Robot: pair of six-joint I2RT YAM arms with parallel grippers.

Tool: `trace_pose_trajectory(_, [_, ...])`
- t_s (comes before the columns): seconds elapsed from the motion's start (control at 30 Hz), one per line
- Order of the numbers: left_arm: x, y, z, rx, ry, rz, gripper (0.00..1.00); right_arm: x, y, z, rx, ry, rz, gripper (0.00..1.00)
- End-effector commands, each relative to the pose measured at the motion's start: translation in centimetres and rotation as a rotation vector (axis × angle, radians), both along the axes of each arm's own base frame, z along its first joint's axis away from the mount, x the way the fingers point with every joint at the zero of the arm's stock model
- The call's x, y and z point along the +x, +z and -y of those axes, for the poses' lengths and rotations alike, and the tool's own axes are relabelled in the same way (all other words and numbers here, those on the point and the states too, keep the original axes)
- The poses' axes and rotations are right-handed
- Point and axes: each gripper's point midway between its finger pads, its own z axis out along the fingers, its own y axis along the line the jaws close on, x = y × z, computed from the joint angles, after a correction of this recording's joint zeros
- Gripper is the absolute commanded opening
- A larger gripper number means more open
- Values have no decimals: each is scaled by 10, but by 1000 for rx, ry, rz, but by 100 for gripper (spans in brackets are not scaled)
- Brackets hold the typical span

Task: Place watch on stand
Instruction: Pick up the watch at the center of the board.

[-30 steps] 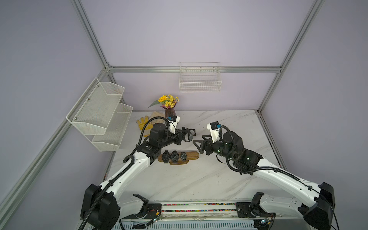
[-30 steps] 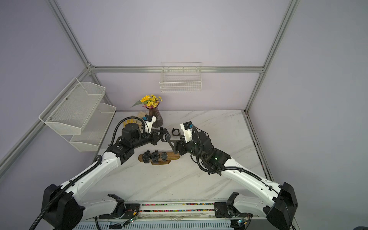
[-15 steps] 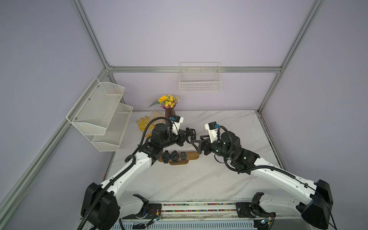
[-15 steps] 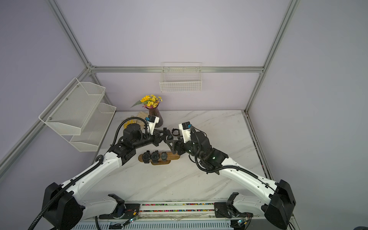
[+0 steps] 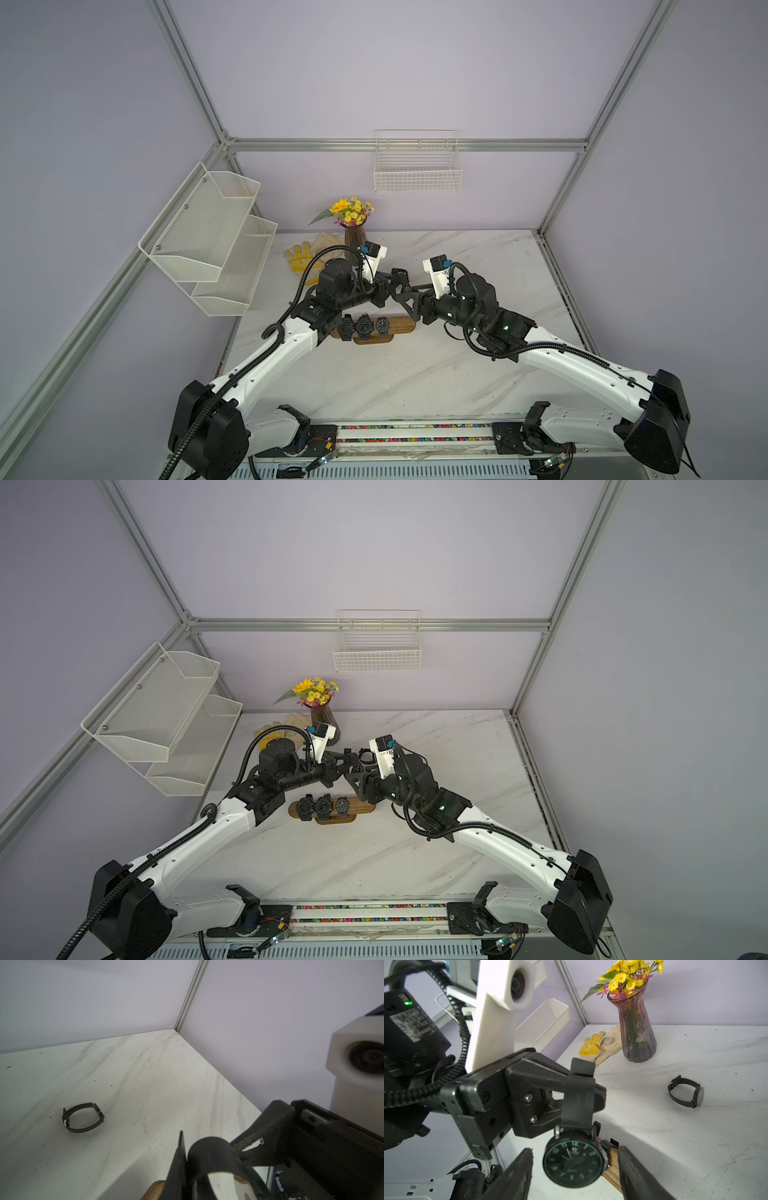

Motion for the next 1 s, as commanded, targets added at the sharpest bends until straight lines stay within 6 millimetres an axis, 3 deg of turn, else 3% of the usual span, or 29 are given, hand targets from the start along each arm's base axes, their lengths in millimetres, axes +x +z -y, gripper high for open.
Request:
trace_pose_trajectory(0.0, [-2, 13, 6, -20, -29, 59, 0, 1, 18, -5, 37, 9, 29, 65])
trace_pose_trajectory(0.77, [-3, 12, 8, -15, -29, 57, 0, 8, 13, -4, -6, -22, 17, 45])
trace_pose_trajectory(0.97, [0, 9, 3, 12, -1, 50, 11, 8, 14, -1, -22, -33, 9, 43])
